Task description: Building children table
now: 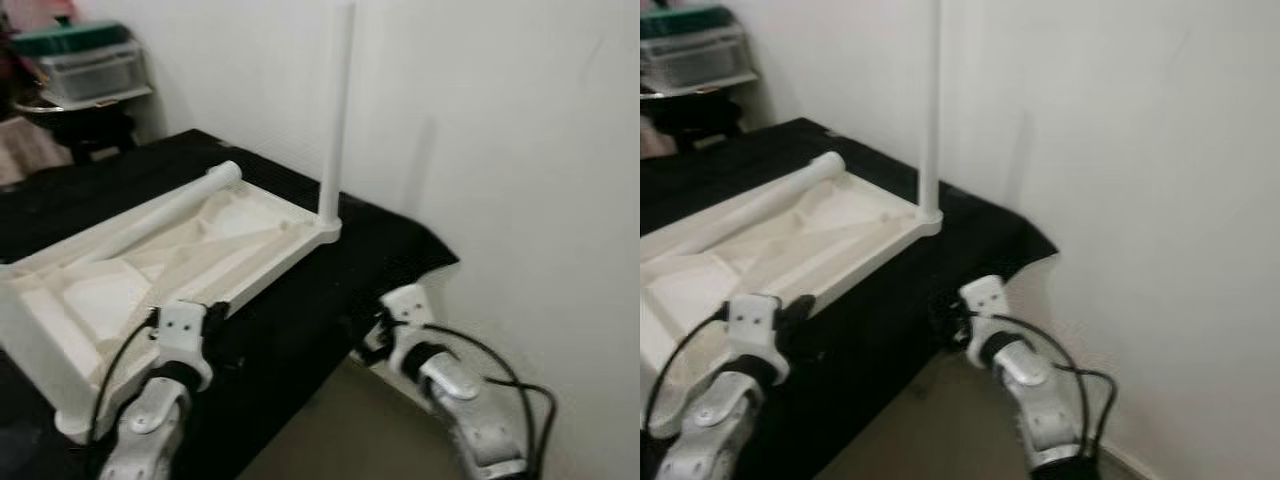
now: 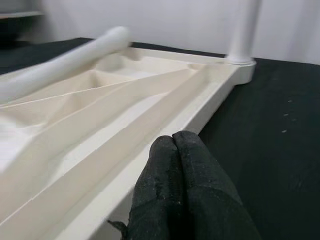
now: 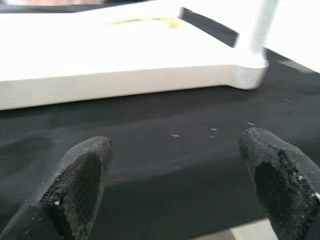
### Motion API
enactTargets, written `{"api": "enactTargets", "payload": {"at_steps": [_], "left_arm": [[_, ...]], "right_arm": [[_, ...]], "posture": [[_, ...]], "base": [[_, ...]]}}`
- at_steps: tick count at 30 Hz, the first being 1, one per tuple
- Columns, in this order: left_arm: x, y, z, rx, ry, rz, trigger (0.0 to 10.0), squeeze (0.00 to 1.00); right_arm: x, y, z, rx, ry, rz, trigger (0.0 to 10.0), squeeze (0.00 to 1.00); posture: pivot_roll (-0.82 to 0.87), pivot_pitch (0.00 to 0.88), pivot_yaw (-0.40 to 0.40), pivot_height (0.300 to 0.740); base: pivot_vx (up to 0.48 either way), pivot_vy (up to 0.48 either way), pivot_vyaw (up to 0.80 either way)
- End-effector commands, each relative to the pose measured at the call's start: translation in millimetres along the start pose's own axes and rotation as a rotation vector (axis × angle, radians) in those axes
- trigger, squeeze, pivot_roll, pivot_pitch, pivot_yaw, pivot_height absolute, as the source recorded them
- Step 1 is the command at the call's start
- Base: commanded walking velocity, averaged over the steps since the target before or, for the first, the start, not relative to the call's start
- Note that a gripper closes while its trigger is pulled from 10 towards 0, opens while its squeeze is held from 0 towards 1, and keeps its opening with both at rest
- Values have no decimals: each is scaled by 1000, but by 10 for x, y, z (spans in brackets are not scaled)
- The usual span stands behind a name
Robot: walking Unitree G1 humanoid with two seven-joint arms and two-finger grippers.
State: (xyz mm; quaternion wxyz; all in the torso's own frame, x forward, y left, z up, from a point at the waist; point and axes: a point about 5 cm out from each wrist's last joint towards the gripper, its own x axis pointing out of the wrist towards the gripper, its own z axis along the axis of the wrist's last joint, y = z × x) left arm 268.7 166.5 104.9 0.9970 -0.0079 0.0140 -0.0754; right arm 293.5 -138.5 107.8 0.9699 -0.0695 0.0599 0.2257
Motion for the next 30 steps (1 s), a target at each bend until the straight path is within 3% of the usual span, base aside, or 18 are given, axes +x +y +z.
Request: {"api": "enactTargets", "payload": {"at_steps": [1, 25, 30], "left_arm": [[-12, -15, -6, -5, 1, -3, 10000, 0], [-1, -12, -13, 3, 14, -17, 10000, 0], [-3, -22, -9, 11, 12, -33, 10000, 0]], "right_arm": [[-29, -37, -15, -4, 13, -10, 10000, 0], [-28, -31, -4, 22, -3, -11, 10000, 0], [-34, -35, 14, 35, -21, -14, 10000, 0]], "posture": [[-100, 37, -14, 740], [-97, 39, -11, 740], [-96, 40, -10, 740]], "base": [[0, 0, 800], [0, 0, 800], [0, -441, 0]]}}
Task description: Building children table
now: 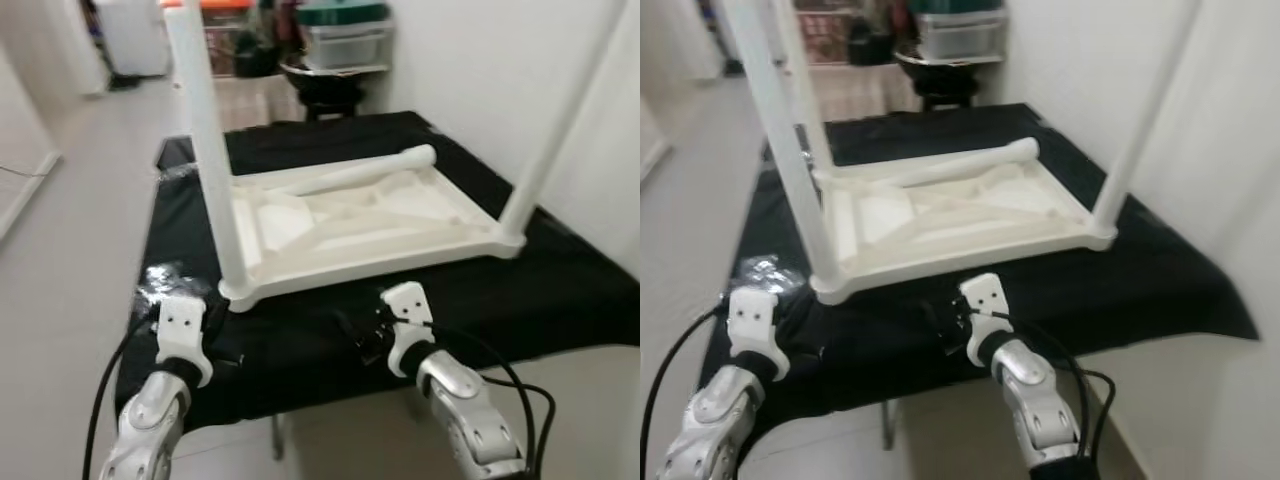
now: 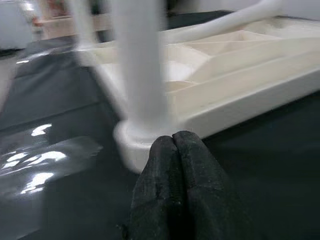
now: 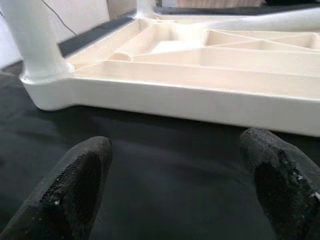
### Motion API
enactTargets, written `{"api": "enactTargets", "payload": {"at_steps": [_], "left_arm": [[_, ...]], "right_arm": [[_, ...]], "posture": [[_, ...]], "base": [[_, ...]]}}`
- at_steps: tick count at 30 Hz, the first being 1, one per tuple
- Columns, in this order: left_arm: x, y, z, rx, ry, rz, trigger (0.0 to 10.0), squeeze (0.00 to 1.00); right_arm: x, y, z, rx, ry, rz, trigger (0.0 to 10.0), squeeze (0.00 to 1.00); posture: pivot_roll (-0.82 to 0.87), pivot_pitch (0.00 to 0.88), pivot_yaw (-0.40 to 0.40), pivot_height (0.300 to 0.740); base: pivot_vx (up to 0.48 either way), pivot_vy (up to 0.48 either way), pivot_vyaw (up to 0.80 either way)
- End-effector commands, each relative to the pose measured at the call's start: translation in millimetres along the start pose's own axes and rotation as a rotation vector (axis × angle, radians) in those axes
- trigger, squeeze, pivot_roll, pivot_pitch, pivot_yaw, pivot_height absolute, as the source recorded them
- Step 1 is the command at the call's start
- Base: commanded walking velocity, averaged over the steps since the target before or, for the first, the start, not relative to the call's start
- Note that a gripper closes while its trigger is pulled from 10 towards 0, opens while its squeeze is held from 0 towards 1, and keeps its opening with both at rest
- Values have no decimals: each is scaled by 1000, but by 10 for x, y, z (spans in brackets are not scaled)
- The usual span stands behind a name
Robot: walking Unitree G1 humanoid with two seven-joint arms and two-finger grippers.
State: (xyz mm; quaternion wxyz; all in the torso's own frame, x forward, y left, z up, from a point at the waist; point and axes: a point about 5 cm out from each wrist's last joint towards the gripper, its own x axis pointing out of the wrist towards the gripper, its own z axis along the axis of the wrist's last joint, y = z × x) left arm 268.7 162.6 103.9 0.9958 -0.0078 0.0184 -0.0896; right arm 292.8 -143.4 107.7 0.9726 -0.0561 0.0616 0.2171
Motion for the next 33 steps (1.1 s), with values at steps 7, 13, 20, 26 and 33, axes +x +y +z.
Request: {"api": "enactTargets", "payload": {"at_steps": [7, 13, 20, 26, 33], "left_arm": [[-9, 13, 1, 6, 3, -11, 10000, 0], [-11, 15, 2, 3, 1, -9, 10000, 0], [-16, 31, 13, 26, -6, 10, 10000, 0], [-12, 33, 16, 62, -7, 15, 10000, 0], [0, 32, 8, 75, -3, 14, 10000, 0]], "right_arm": [[-3, 10, 23, 2, -14, 7, 10000, 0], [4, 29, 30, -22, -16, 33, 10000, 0], [5, 44, 34, -40, -19, 44, 10000, 0], [9, 61, 37, -69, -24, 59, 10000, 0], [14, 100, 20, -131, -22, 82, 10000, 0]], "posture": [[-97, 40, -9, 740], [-97, 39, -7, 740], [-95, 35, -5, 740], [-92, 27, -1, 740], [-87, 14, 7, 740]], "base": [[0, -480, 0], [0, -477, 0], [0, -67, 0], [0, 0, 0], [0, 0, 571]]}}
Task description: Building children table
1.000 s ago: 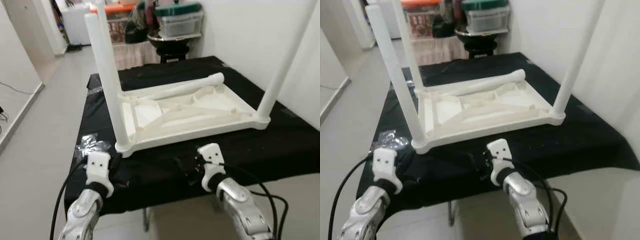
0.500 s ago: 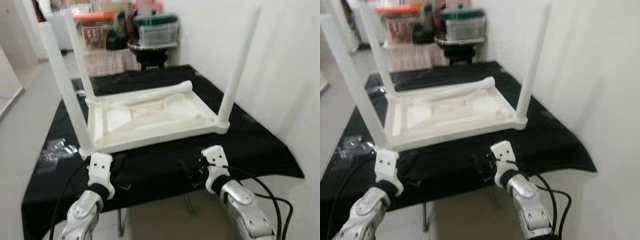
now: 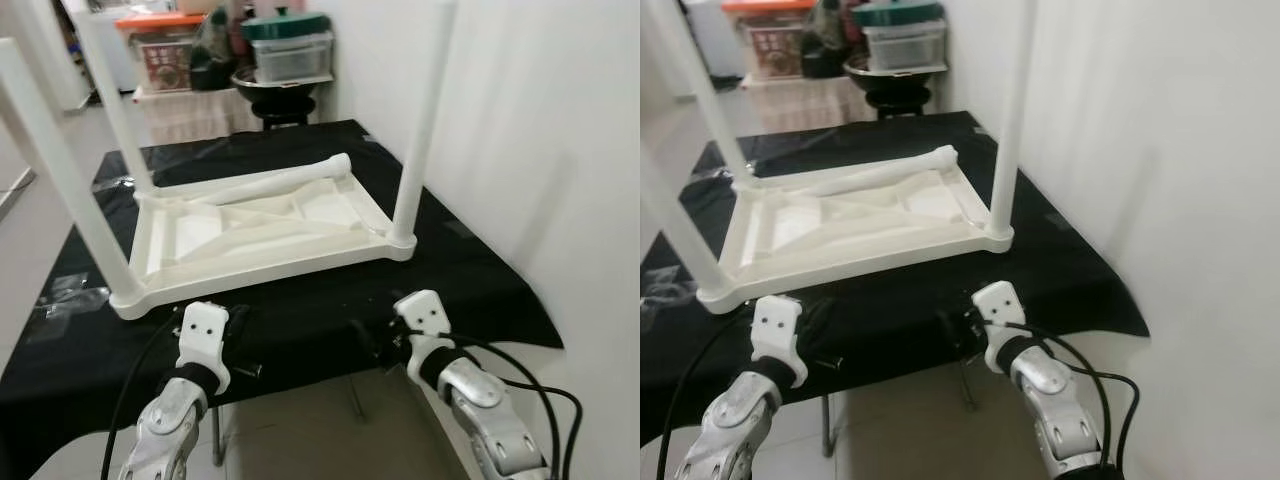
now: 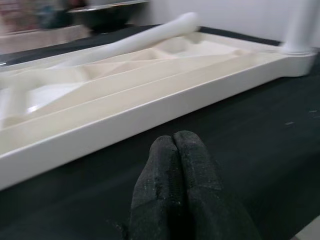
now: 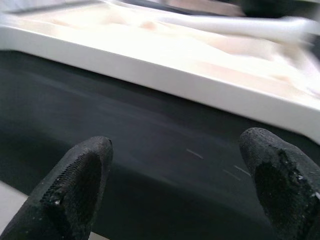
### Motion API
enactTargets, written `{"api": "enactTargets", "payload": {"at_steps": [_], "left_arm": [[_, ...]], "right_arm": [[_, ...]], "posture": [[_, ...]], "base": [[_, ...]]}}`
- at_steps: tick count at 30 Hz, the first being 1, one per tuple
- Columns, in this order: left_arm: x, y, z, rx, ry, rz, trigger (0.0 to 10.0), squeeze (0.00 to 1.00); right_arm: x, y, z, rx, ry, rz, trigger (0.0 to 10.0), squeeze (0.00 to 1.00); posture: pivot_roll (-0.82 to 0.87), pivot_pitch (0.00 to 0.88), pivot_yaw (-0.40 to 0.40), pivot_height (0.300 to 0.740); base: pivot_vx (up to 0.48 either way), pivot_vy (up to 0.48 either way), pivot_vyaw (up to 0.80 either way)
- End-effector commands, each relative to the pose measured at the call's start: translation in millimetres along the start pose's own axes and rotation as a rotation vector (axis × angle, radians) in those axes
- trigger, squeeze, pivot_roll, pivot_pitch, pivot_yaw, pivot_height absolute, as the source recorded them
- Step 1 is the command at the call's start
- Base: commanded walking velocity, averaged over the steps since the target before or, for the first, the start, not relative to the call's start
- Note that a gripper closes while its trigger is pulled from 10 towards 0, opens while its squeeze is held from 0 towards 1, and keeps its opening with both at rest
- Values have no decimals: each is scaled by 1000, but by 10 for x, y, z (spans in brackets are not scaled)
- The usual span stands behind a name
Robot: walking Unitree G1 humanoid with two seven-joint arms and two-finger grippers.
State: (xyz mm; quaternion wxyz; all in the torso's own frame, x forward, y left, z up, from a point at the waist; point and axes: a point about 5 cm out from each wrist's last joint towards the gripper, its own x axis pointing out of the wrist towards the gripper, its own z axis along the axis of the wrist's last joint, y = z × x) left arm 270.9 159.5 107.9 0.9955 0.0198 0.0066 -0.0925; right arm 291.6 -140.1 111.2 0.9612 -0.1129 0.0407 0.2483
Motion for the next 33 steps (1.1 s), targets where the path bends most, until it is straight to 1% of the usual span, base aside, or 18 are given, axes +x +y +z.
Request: {"api": "enactTargets", "payload": {"at_steps": [1, 10, 12, 13, 16, 17, 19, 23, 27, 30, 33], "left_arm": [[-27, 59, -37, 20, 16, 18, 10000, 0], [-18, 45, -16, 38, 3, -11, 10000, 0], [-17, 41, -12, 41, 0, -16, 10000, 0], [-17, 36, -6, 45, -4, -21, 10000, 0], [-19, 29, 2, 51, -10, -28, 10000, 0], [-20, 28, 5, 51, -11, -28, 10000, 0], [-22, 29, 8, 50, -11, -29, 10000, 0], [-23, 27, 10, 48, -12, -31, 10000, 0], [-25, 23, 12, 46, -14, -37, 10000, 0], [-26, 14, 12, 45, -15, -42, 10000, 0], [-27, 12, 14, 44, -16, -43, 10000, 0]], "right_arm": [[22, 73, -10, -7, -5, 31, 10000, 0], [62, 80, 11, 5, -10, 61, 10000, 0], [69, 77, 23, 19, -20, 63, 10000, 0], [85, 78, 32, 2, -16, 69, 10000, 0], [98, 83, 63, -1, -30, 91, 10000, 0], [104, 87, 65, -6, -33, 88, 10000, 0], [105, 70, 39, 20, -19, 64, 10000, 0], [102, 64, 39, 24, -24, 67, 10000, 0], [102, 81, 38, -7, -13, 107, 10000, 0], [102, 125, 50, -56, -15, 195, 10000, 0], [102, 138, 52, -71, -14, 218, 10000, 0]], "posture": [[-87, 12, 10, 740], [-81, 12, 15, 740], [-81, 12, 15, 740], [-80, 13, 16, 740], [-79, 13, 16, 740], [-72, 16, 12, 740], [-75, 18, 11, 740], [-75, 19, 11, 740], [-78, 20, 15, 740], [-74, 22, 15, 740], [-73, 24, 12, 740]], "base": [[0, 0, 800], [0, 0, 800], [0, 0, 0], [0, 0, 0], [240, 0, 0], [247, 0, 800], [251, 0, 456], [248, 0, 114], [251, 0, 0], [249, 0, 0], [251, 0, 0]]}}
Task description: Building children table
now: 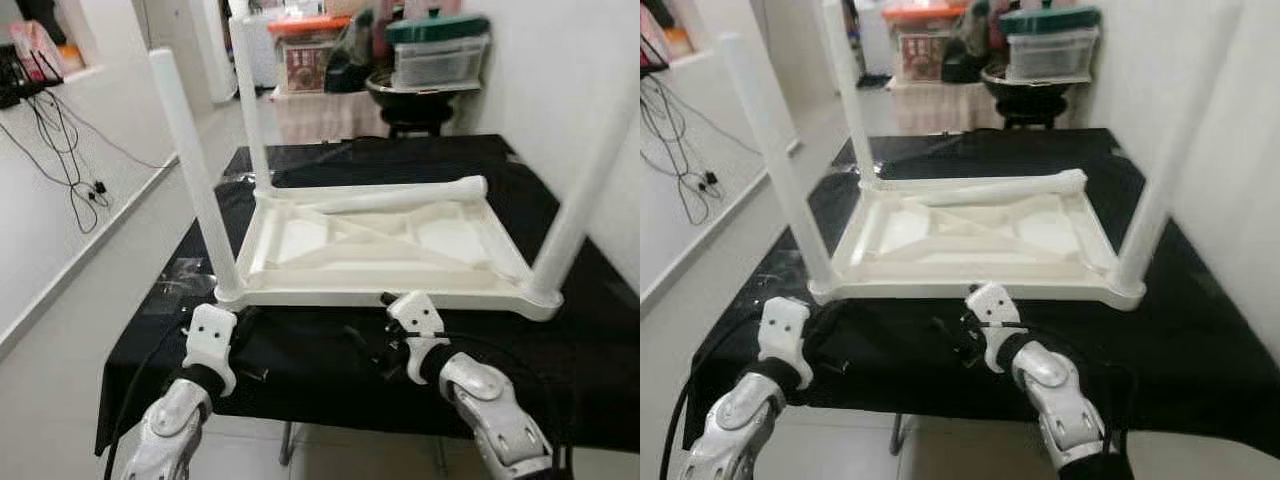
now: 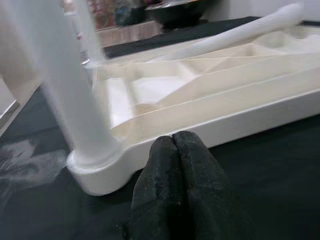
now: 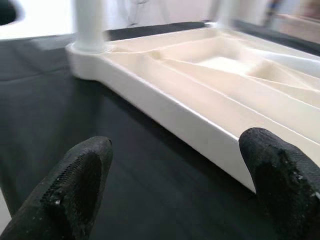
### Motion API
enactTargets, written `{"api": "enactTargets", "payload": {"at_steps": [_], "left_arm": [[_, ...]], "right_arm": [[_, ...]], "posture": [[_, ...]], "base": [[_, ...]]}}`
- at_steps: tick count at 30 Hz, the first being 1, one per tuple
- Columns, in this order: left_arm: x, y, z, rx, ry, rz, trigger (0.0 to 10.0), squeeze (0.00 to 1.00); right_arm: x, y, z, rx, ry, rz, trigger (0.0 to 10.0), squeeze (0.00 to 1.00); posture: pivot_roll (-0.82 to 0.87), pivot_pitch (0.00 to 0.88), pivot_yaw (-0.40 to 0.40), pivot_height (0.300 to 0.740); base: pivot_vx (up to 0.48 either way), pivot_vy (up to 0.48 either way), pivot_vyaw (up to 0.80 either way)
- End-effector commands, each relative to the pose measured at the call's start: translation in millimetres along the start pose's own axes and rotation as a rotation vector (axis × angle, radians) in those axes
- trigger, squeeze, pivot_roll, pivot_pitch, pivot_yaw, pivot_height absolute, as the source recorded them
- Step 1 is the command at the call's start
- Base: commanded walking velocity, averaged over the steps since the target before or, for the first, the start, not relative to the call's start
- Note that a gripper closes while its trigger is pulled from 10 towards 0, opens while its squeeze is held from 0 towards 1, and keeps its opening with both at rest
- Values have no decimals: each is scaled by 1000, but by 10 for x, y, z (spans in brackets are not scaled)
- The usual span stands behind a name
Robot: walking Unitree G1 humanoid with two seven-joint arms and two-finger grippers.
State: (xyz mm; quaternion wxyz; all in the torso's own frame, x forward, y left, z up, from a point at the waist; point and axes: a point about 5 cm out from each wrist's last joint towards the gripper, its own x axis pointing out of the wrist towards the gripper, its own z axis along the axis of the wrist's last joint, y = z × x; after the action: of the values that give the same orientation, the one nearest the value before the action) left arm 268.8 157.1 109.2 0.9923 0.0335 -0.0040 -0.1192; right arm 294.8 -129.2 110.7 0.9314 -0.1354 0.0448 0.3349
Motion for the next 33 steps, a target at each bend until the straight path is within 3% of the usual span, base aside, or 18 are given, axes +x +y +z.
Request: {"api": "enactTargets", "payload": {"at_steps": [1, 12, 14, 18, 20, 21, 23, 25, 27, 31, 32, 33], "left_arm": [[-12, 38, 0, 14, 3, 10, 10000, 0], [-16, 38, 2, 18, 8, 10, 10000, 0], [-23, 31, 1, 29, 14, 6, 10000, 0], [-27, 28, 2, 30, 15, 6, 10000, 0], [-45, 29, -3, 16, 20, 15, 10000, 0], [-45, 29, -3, 16, 20, 15, 10000, 0], [-95, 0, -1, -2, 32, -2, 10000, 0], [-95, 0, -1, -2, 32, -2, 10000, 0], [-146, -47, 14, -12, 39, -30, 10000, 0], [-153, -53, 18, -12, 39, -32, 10000, 0], [-165, -62, 19, -9, 39, -35, 10000, 0], [-165, -62, 19, -9, 39, -35, 10000, 0]], "right_arm": [[34, 54, 35, -19, -16, 42, 10000, 0], [32, 36, 41, -120, 22, 103, 10000, 0], [78, -26, 121, -232, 106, 191, 10000, 0], [107, -79, 176, -236, 132, 185, 10000, 0], [160, -235, 277, -277, 183, 134, 10000, 0], [160, -235, 277, -277, 183, 134, 10000, 0], [246, -511, 452, -317, 259, 56, 10000, 0], [246, -511, 452, -317, 259, 56, 10000, 0], [292, -670, 534, -302, 361, 37, 10000, 0], [295, -677, 528, -292, 382, 44, 10000, 0], [326, -706, 476, -282, 454, 42, 10000, 0], [326, -706, 476, -282, 454, 42, 10000, 0]], "posture": [[-73, 24, 12, 740], [-73, 26, 19, 740], [-70, 29, 27, 740], [-68, 30, 27, 740], [-65, 35, 26, 740], [-65, 35, 26, 740], [-60, 45, 24, 740], [-60, 45, 24, 740], [-55, 50, 23, 740], [-55, 50, 23, 740], [-45, 64, 20, 740], [-45, 64, 20, 740]], "base": [[247, 0, 0], [91, 0, 0], [0, 0, 0], [0, 0, 0], [0, 0, 0], [0, 0, 0], [0, 0, 0], [0, 0, 0], [0, 0, 0], [0, 0, 0], [0, 0, 0], [0, 0, 0]]}}
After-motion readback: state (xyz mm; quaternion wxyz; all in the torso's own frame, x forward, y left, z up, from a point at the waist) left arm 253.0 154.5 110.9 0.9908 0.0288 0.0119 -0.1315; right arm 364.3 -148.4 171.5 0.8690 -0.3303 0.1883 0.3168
